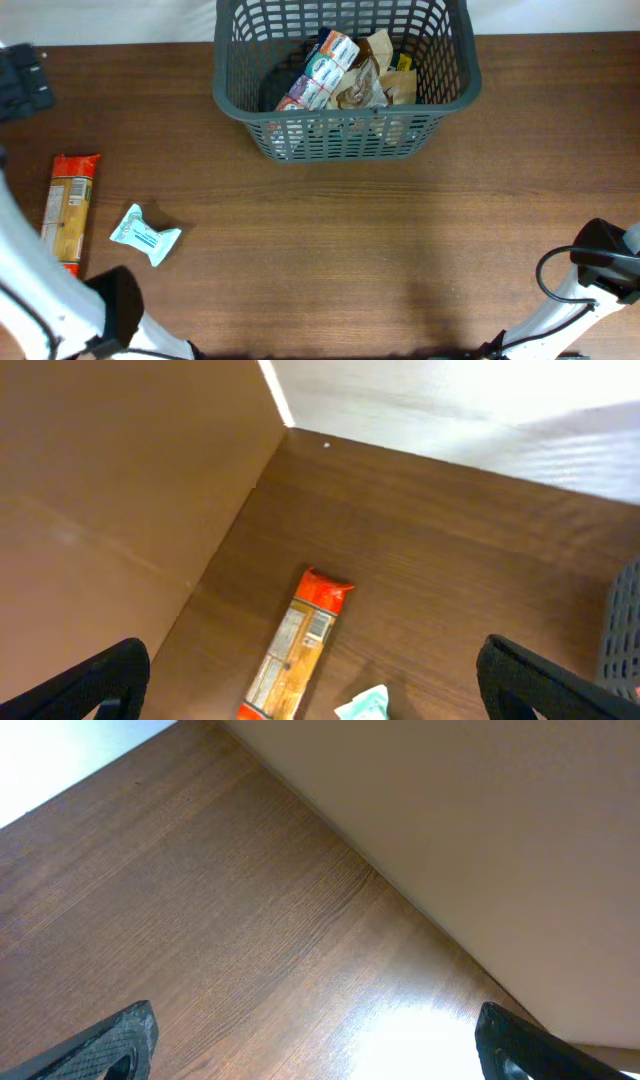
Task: Pack container
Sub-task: 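Move the left gripper back left to the spaghetti package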
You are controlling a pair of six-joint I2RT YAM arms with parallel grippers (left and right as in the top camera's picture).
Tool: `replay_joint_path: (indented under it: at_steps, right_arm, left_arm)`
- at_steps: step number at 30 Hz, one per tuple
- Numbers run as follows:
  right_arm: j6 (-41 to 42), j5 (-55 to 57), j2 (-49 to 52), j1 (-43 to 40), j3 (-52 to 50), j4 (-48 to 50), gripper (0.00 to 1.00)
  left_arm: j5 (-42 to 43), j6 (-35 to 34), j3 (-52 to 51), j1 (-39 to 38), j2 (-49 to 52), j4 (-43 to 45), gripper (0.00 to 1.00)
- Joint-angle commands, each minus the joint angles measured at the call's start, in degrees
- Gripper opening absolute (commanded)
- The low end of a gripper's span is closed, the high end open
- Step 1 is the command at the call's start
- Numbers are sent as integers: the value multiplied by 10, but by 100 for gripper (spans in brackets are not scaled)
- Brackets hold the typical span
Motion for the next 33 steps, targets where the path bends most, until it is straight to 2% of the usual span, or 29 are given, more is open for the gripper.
replay_joint_path:
  at_steps: [1, 5, 8, 13, 17, 23, 29, 33]
  right_arm:
    - [2, 7, -18, -1, 8, 0, 99]
    - [2, 7, -18, -1, 8, 0, 99]
    - [2, 7, -18, -1, 8, 0, 99]
    - [2, 7, -18, -1, 8, 0, 99]
    - [2, 7, -18, -1, 8, 0, 99]
    - [2, 7, -18, -1, 8, 0, 99]
    - [2, 7, -18, -1, 8, 0, 99]
    - [2, 7, -18, -1, 8, 0, 99]
  left_arm:
    - [78, 21, -34, 62, -46, -2, 99]
    - [130, 51, -154, 115, -83, -1, 99]
    - [146, 73, -294, 136, -107, 25, 99]
    - [145, 131, -508, 153, -113, 136, 99]
    - [112, 158, -626, 164, -98, 239, 99]
    - [101, 212, -654, 170, -73, 291, 99]
    - [99, 301, -654, 172, -53, 365, 99]
    - [98, 330, -654, 176, -32, 376, 99]
